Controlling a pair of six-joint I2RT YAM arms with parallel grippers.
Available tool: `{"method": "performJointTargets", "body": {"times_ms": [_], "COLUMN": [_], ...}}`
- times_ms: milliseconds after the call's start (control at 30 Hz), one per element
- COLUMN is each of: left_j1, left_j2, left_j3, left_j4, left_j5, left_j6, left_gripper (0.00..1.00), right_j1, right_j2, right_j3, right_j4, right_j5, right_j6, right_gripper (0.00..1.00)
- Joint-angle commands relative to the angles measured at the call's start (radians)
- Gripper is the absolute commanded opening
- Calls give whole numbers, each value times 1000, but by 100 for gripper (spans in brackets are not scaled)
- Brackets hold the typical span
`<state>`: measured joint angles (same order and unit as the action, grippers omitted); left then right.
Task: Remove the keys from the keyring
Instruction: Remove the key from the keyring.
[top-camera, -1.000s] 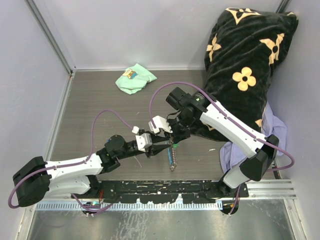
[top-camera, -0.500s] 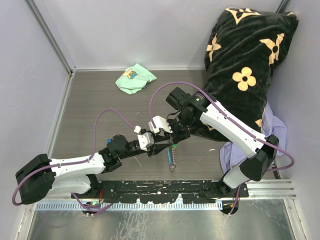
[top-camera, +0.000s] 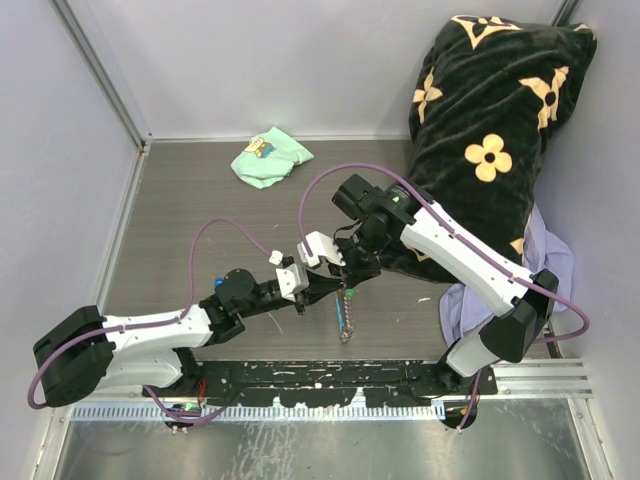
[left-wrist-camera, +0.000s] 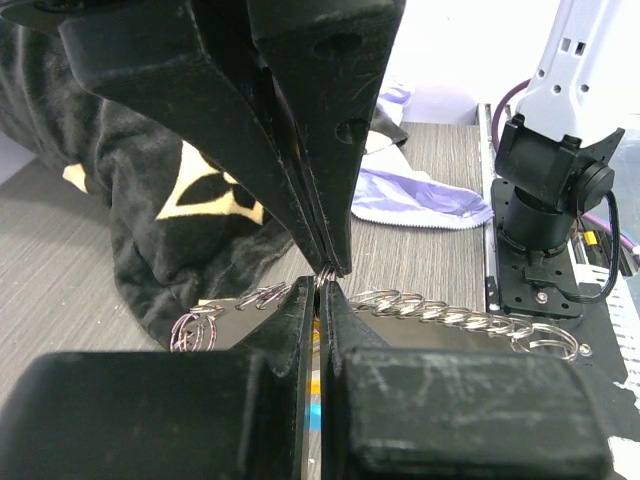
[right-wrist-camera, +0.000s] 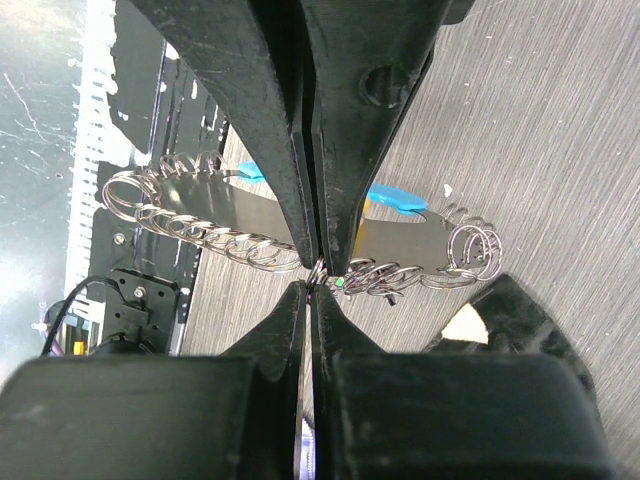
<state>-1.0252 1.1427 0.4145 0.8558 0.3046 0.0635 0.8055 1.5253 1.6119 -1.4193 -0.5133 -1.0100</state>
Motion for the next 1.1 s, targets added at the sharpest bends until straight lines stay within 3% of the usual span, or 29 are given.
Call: {"method": "performJointTargets", "body": {"times_ms": [0,600,833,933,1067], "left_j1": [4,8,8,8,8], "left_j2": [-12,-95,-109,-119,-125], "left_j3": [25,23,27,24,22], "left_j4": [51,16,-2,-6,-6], "left_j5": [29,-14,-6,-8,-10], "left_j6": [-10,-123,-126,-127,-131], "left_gripper": [0,0,0,0,0], "right_j1": [3,-146,-197,-219,-223], "right_j2": [-48,-204,-328,-363,-358], "right_j3": [34,-123,-340,-387,-410], "right_j4": [23,173,460,525,555], "right_j5": [-40,-229,-252,-284,-326], "right_j6": [7,-52,-64,-102,-126], "right_gripper": [1,37,50,49,38]}}
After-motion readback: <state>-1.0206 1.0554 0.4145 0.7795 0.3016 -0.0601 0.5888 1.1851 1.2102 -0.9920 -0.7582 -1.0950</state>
